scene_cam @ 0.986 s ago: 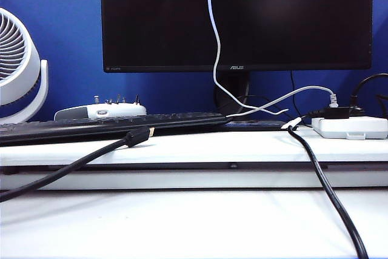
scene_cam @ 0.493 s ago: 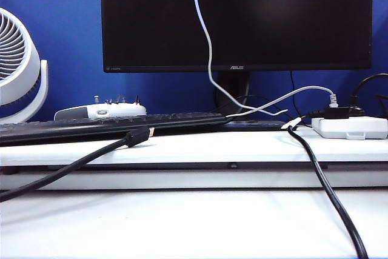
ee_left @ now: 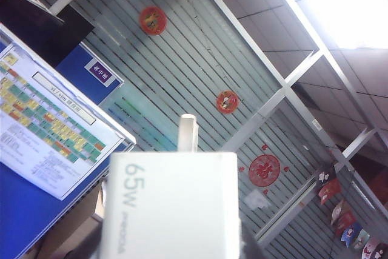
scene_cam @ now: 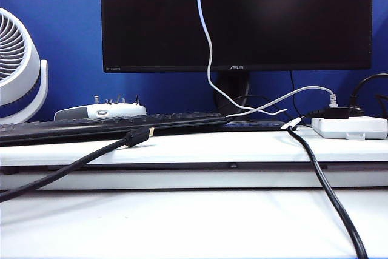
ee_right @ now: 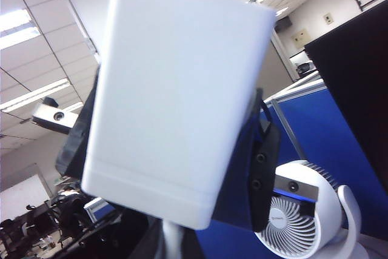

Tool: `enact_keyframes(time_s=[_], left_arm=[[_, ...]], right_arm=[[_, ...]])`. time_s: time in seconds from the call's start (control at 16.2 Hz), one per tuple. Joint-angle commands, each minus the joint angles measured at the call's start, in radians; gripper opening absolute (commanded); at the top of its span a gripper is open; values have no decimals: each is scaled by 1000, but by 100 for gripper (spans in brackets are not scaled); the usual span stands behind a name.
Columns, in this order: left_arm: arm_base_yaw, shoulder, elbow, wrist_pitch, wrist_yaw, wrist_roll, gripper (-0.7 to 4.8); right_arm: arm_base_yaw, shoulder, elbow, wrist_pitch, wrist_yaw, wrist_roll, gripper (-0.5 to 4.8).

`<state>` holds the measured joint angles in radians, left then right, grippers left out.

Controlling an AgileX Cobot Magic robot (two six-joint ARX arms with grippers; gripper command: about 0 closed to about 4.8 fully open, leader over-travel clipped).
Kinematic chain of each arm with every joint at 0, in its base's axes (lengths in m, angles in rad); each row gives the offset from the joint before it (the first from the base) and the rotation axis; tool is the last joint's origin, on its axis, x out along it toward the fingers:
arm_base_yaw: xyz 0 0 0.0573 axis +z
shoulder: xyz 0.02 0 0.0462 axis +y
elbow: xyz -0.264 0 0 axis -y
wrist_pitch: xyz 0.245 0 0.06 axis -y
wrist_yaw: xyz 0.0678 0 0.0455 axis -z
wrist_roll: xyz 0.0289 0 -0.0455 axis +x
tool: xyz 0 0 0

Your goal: Pick up the Type-C charging cable and the charging base, insert one end of the Type-C charger into the corresponding slot on the base, and finally place the plugged-in charger back on the table.

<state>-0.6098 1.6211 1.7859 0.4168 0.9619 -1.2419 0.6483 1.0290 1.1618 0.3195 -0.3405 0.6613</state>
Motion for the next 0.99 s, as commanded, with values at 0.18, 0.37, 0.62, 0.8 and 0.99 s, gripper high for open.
enact_keyframes(time_s=[0.18,0.37,0.62,0.8,0.99], left_arm=[[31,5,-5,-68,19,42,110],[54,5,-5,-102,20,66,110],[55,5,-5,-116,19,68,110],[55,5,-5,-116,19,68,110],[54,5,-5,-116,-25,68,110]], right_arm=[[1,-32,15,102,38,-38,-1],[1,-39,15,100,61,-64,-1],[1,-45,15,98,80,-68,-1],[1,-44,15,93,80,-68,-1],[-3,-45,15,66,76,-71,-1]])
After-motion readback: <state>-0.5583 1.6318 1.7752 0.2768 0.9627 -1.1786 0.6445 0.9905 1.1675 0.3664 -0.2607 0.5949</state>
